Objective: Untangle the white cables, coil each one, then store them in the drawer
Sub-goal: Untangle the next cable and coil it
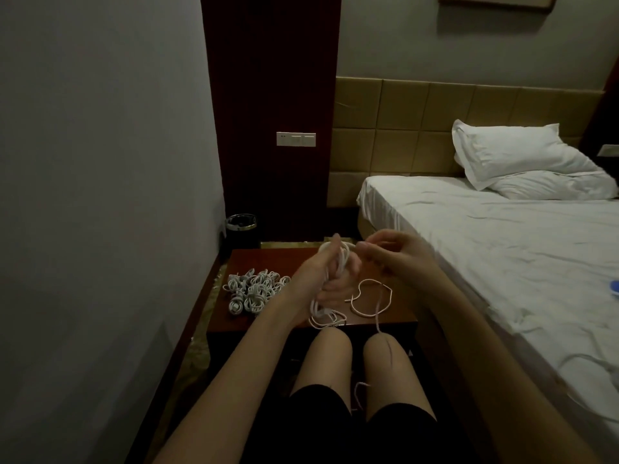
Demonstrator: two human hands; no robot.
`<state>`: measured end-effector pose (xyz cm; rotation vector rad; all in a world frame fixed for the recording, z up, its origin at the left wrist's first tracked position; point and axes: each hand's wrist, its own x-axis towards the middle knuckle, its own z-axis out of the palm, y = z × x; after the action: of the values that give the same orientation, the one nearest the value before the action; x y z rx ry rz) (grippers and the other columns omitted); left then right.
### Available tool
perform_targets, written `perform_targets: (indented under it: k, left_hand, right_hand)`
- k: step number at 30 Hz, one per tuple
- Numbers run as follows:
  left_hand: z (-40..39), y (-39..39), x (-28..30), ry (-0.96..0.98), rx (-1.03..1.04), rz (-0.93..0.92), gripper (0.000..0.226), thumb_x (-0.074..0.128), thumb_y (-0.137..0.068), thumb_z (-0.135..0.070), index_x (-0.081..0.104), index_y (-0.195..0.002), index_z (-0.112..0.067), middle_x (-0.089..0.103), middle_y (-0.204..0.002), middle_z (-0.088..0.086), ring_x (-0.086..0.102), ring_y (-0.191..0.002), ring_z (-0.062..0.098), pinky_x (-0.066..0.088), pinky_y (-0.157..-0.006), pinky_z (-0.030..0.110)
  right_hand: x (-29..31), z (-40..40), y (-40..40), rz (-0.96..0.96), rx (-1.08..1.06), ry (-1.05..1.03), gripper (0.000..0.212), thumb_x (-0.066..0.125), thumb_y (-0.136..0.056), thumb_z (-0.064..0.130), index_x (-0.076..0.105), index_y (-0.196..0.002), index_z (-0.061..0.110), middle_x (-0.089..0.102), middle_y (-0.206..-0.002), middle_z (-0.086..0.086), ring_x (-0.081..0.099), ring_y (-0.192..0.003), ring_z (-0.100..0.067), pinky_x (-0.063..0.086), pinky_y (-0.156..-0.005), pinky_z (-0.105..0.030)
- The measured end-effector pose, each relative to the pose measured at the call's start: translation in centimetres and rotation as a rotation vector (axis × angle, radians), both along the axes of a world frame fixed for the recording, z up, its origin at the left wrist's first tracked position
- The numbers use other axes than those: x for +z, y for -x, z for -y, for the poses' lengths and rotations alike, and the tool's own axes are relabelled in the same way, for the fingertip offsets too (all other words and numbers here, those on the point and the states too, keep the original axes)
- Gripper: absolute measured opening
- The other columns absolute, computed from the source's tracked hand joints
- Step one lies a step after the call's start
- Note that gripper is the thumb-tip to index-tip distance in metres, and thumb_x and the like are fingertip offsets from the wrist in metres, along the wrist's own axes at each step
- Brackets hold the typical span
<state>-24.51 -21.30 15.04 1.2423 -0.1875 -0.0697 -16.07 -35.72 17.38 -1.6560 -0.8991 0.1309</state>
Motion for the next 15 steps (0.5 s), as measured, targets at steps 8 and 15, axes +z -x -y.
perform_targets:
  k: [8, 15]
  left_hand:
    - [-0.1, -0.7, -0.3, -0.085, 0.412, -0.059, 0.054, 0.024, -0.104, -0.046, 0.063, -0.11, -0.009, 0.068, -0.073, 0.004, 0.064, -0.056, 0.01, 0.051, -0.049, 0.022]
    - [0.4, -1.1, 1.1, 0.485, 0.399, -0.011, 0.048, 0.027, -0.104, -0.043, 0.044, -0.07, -0.014, 0.069, -0.067, 0.009, 0.071, -0.069, 0.023, 0.054, -0.074, 0.039]
  right_hand:
    - [-0.6, -0.7, 1.7, 0.267, -0.116, -0.014, 0.011, 0.068, -0.086, 0.006, 0.07, -0.091, 0.016, 0.067, -0.072, 0.018, 0.065, -0.065, 0.003, 0.048, -0.055, -0.009]
    - [-4.7, -2.7, 1.4, -0.042, -0.04, -0.154, 0.003, 0.068, -0.086, 0.009, 0.067, -0.085, 0.006, 0.06, -0.058, 0.0, 0.052, -0.044, -0.007, 0.04, -0.044, -0.016]
